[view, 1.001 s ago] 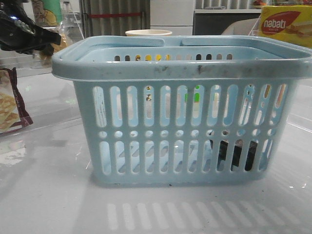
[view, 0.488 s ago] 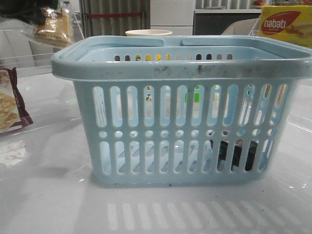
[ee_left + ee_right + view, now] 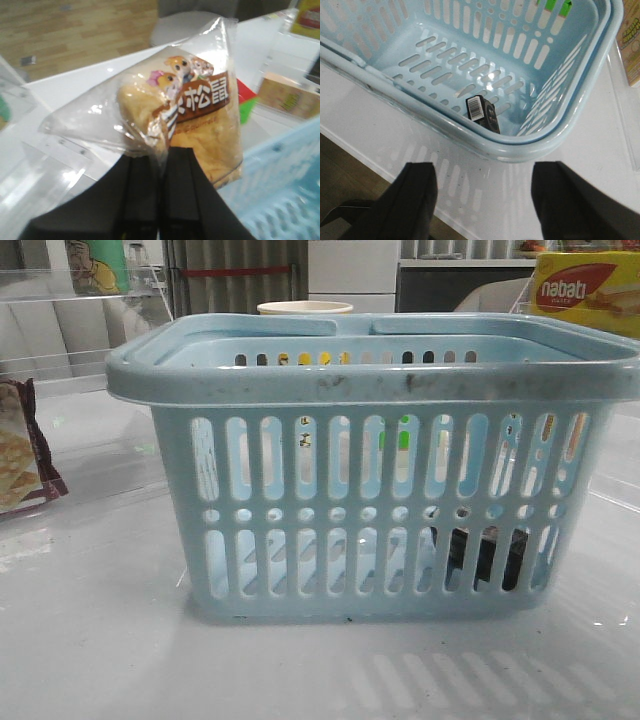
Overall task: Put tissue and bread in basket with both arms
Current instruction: 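Carry the bread cake over the basket and lower it inside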
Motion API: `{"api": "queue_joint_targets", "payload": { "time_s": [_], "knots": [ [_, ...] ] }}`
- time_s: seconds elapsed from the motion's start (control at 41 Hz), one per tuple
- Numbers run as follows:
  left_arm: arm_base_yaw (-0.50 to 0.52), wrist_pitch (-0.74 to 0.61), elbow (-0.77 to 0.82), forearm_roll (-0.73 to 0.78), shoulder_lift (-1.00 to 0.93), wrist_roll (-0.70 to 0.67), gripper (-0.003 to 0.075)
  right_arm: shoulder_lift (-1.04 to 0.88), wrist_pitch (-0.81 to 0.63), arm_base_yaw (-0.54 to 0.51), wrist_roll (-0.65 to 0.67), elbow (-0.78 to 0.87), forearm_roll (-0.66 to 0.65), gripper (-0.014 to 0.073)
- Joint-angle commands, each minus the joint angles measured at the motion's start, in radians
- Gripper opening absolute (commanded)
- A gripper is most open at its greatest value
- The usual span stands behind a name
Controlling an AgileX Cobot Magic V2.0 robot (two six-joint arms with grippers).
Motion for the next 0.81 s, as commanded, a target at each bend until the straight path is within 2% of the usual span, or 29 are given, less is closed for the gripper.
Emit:
{"api": "queue_joint_targets", "payload": {
  "time_s": [0.0,0.171,0.269,0.659,0.733,0.781],
  "knots": [
    [-0.081,0.035,-0.036,-0.006,-0.057,0.012,0.0091,-0.007,-0.059,-0.006,0.001,-0.027,-0.008,0.0514],
    [-0.193,0.150,-0.036,-0.006,-0.040,0.012,0.0091,-0.007,-0.059,-0.006,0.001,-0.027,-0.008,0.0514],
    [-0.237,0.154,-0.033,-0.006,-0.003,0.012,0.0091,-0.007,-0.059,-0.006,0.001,-0.027,-0.008,0.0514],
    [-0.256,0.145,-0.033,-0.006,0.208,0.012,0.0091,-0.007,-0.059,-0.006,0.001,-0.027,-0.009,0.0514],
    [-0.256,0.135,-0.033,-0.006,0.238,0.012,0.0115,-0.007,-0.059,-0.006,0.001,-0.027,-0.009,0.0514],
    [-0.256,0.124,-0.033,-0.006,0.246,0.012,0.0160,-0.007,-0.059,-0.006,0.001,-0.027,-0.009,0.0514]
  ]
}}
